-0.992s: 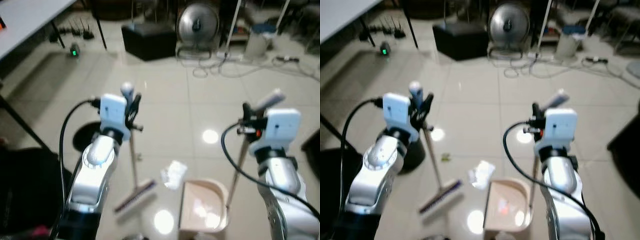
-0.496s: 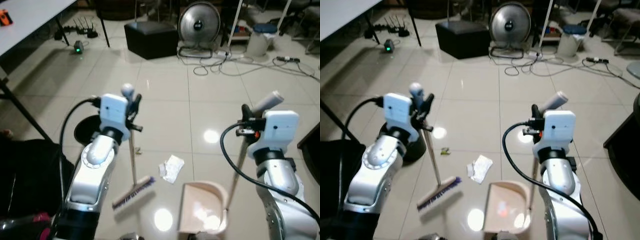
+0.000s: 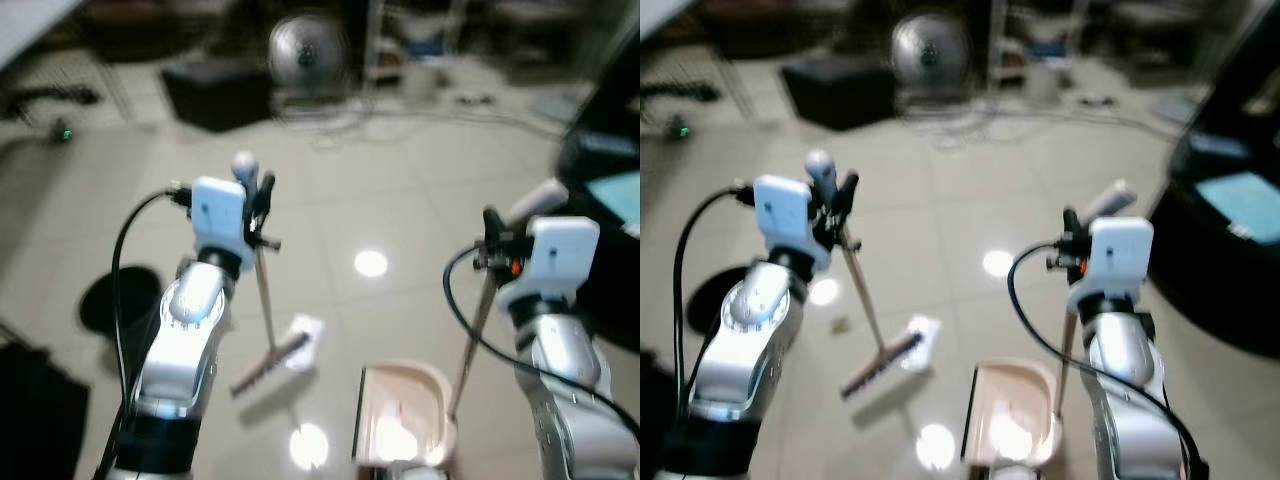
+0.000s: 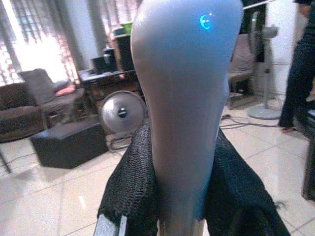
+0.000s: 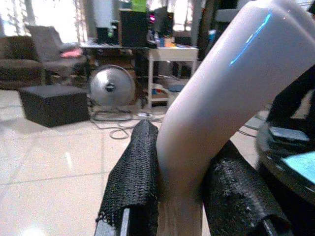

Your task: Sweep floor

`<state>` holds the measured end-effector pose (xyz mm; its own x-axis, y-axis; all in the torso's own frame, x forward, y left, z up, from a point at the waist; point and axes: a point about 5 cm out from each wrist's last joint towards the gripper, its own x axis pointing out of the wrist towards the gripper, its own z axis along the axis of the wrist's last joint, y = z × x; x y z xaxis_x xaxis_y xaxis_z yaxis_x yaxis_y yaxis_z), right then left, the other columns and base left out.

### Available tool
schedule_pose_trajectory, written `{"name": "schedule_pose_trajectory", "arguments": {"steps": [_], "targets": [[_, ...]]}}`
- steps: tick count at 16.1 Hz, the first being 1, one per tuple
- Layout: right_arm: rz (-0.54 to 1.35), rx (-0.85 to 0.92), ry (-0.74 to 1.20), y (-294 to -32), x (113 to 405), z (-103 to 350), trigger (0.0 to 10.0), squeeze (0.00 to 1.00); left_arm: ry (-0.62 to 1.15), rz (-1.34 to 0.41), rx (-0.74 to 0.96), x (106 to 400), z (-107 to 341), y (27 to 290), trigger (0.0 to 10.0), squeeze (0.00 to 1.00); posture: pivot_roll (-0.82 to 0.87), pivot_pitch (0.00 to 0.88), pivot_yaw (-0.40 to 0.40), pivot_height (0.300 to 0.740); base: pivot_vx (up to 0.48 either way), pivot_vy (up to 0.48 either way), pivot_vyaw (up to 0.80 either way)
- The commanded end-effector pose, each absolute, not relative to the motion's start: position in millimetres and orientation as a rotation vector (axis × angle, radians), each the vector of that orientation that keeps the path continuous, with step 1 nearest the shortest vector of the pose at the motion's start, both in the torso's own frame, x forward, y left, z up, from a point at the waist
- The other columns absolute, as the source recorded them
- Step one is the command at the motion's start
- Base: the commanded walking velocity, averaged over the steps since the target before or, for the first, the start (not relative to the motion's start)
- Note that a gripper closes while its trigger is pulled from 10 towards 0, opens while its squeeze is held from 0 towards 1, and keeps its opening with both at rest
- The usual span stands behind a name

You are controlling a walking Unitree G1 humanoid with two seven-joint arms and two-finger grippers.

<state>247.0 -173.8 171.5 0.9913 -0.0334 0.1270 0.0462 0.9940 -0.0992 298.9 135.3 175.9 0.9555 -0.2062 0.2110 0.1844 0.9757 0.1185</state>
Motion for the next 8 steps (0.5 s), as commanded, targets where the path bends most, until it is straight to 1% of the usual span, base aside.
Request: {"name": "schedule_pose_trajectory", "arguments": {"steps": [1, 3, 7, 8], "targets": [[-0.012, -0.117, -0.161, -168.6, 249.5, 178.8, 10.0, 0.0, -0.256, -0.16, 0.116, 300.6, 182.4, 142.3, 10.0, 0.0, -0.1, 0.075, 0.046, 0.74, 0.398, 0.0, 0.0], [-0.005, -0.134, -0.155, -168.2, 249.5, 178.3, 10.0, 0.0, -0.259, -0.153, 0.119, 300.3, 182.3, 142.5, 10.0, 0.0, -0.1, 0.069, 0.042, 0.74, 0.396, 0.0, 0.0], [-0.002, -0.149, -0.154, -168.9, 251.3, 178.4, 10.0, 0.0, -0.267, -0.133, 0.12, 301.1, 182.7, 143.6, 10.0, 0.0, -0.11, 0.062, 0.04, 0.74, 0.407, 0.0, 0.8], [-0.006, -0.145, -0.163, -169.2, 251.9, 179.8, 10.0, 0.0, -0.265, -0.13, 0.122, 301.8, 182.5, 143.7, 10.0, 0.0, -0.11, 0.059, 0.04, 0.74, 0.405, 0.0, 0.0]]}}
